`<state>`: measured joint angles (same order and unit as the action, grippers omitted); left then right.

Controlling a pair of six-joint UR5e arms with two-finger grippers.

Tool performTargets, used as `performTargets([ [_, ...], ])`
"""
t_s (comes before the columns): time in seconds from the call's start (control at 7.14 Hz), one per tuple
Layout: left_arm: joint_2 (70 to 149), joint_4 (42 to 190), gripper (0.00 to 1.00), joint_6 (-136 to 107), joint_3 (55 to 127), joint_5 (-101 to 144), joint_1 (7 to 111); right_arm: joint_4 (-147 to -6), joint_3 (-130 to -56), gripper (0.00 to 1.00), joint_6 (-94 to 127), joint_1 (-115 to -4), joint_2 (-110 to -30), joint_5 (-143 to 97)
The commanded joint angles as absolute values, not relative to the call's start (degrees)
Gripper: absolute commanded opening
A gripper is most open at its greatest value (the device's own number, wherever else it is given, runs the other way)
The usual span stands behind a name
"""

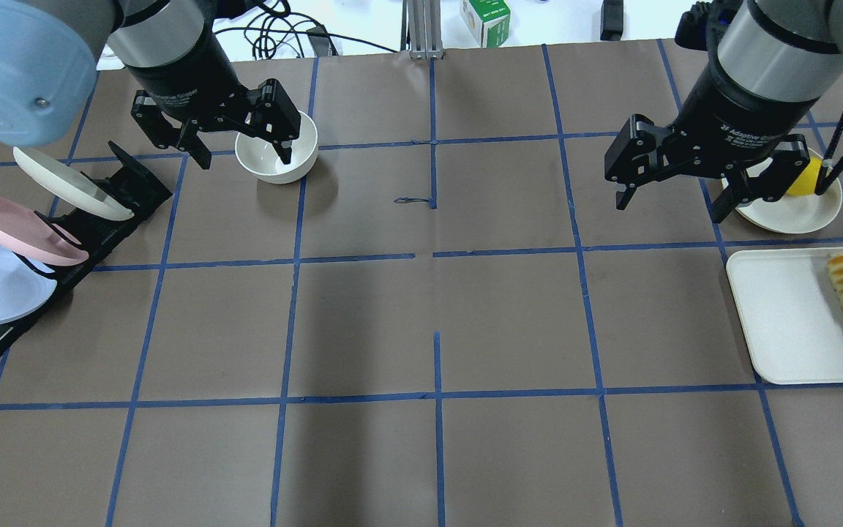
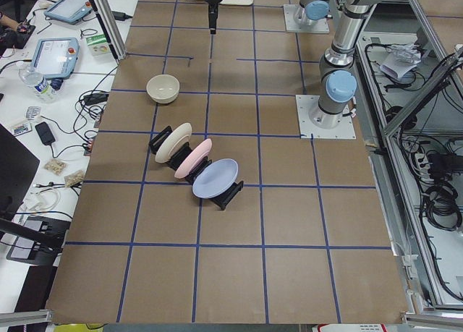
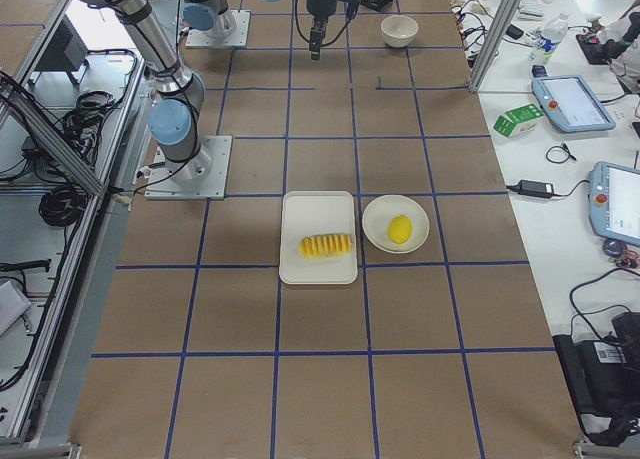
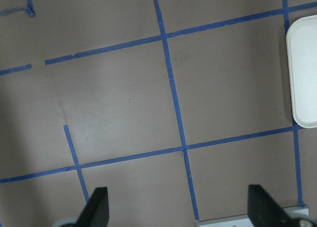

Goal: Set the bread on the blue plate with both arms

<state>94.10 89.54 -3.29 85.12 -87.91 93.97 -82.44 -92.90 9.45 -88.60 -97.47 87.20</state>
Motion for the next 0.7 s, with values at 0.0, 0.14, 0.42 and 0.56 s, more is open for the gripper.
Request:
performTargets([
  [0.0, 94.30, 89.56, 1.00, -3.34, 85.17, -87.98, 93.43, -82.09, -92.90, 1.00, 9.58, -88.59, -97.47, 87.19],
  [0.14, 94.05, 89.91, 1.00, -3.25, 85.17, -88.24, 92.64, -81.92, -92.90, 1.00, 9.58, -88.59, -97.47, 87.19],
  [0.42, 93.78, 89.91, 1.00, -3.17, 84.90, -88.59, 87.40, -81.83, -92.90, 1.00, 9.41, -88.42, -97.38, 87.19],
  [0.56, 93.08, 89.83, 1.00, -2.64, 84.82, -88.77, 84.41, -81.65, -92.99, 1.00, 9.32, -88.59, -97.21, 87.27],
])
